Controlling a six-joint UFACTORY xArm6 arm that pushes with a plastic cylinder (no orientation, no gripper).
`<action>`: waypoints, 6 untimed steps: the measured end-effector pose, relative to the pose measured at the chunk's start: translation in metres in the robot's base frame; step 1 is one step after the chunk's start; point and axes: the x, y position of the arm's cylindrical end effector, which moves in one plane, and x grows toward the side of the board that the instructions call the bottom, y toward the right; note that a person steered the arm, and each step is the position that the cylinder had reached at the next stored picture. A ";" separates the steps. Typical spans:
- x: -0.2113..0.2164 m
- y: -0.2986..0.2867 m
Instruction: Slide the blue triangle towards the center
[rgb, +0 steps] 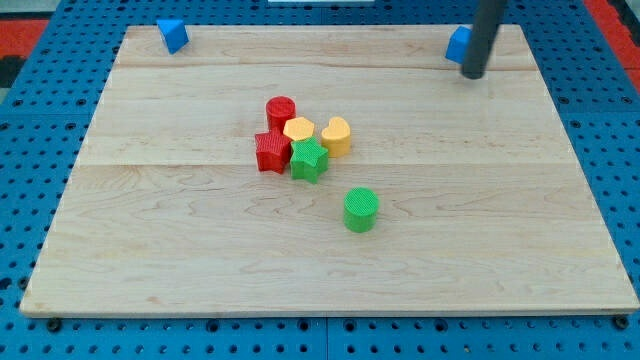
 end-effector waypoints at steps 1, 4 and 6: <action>-0.039 0.023; -0.040 -0.021; 0.071 -0.155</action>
